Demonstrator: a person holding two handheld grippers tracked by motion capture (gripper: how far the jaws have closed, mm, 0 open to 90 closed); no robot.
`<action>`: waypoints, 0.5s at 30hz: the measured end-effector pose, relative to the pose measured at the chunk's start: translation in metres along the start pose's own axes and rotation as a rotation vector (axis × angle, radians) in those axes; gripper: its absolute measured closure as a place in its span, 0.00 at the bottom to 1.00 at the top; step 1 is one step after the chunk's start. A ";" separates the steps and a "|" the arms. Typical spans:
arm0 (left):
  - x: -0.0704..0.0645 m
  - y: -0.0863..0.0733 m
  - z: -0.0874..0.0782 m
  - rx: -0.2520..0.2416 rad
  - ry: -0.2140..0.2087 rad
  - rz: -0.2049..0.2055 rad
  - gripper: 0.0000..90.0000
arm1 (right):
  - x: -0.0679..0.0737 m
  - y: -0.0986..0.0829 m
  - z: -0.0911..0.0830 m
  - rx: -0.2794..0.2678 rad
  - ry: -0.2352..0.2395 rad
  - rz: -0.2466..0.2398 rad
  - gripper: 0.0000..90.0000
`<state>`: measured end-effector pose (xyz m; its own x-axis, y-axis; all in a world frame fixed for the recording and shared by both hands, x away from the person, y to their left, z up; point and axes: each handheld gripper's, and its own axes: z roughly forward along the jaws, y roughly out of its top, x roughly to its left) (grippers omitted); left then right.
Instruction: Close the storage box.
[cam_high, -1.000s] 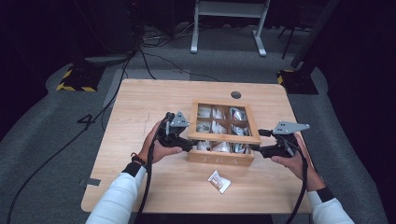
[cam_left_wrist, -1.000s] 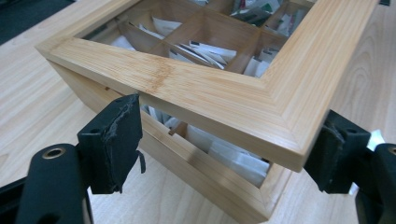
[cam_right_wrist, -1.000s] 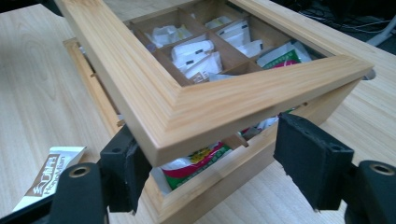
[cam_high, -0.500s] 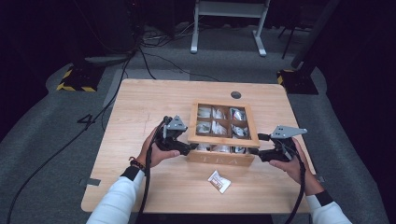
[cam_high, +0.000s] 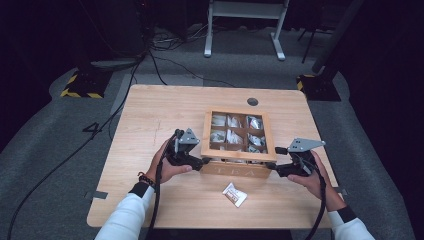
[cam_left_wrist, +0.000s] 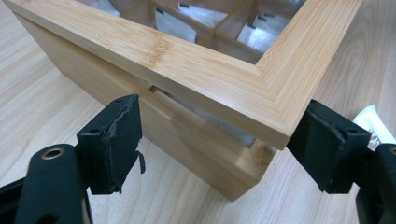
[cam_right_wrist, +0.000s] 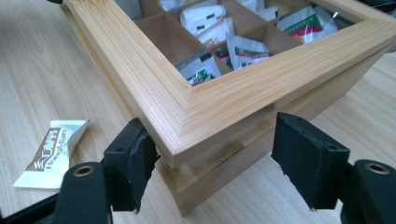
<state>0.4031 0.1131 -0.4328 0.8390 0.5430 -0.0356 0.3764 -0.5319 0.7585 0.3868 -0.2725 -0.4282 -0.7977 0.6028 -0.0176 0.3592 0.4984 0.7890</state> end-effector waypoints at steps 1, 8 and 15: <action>-0.001 -0.001 0.001 0.003 0.001 -0.002 0.23 | 0.001 -0.001 0.001 0.005 -0.002 -0.001 0.34; -0.008 -0.006 0.007 0.026 0.004 0.006 0.24 | 0.006 -0.008 0.004 0.034 0.009 -0.004 0.36; -0.013 -0.009 0.005 0.019 0.015 0.007 0.25 | 0.009 -0.013 0.001 0.029 -0.012 -0.008 0.37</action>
<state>0.3915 0.1074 -0.4425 0.8356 0.5490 -0.0201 0.3781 -0.5480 0.7461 0.3761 -0.2727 -0.4391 -0.7948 0.6061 -0.0308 0.3671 0.5205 0.7709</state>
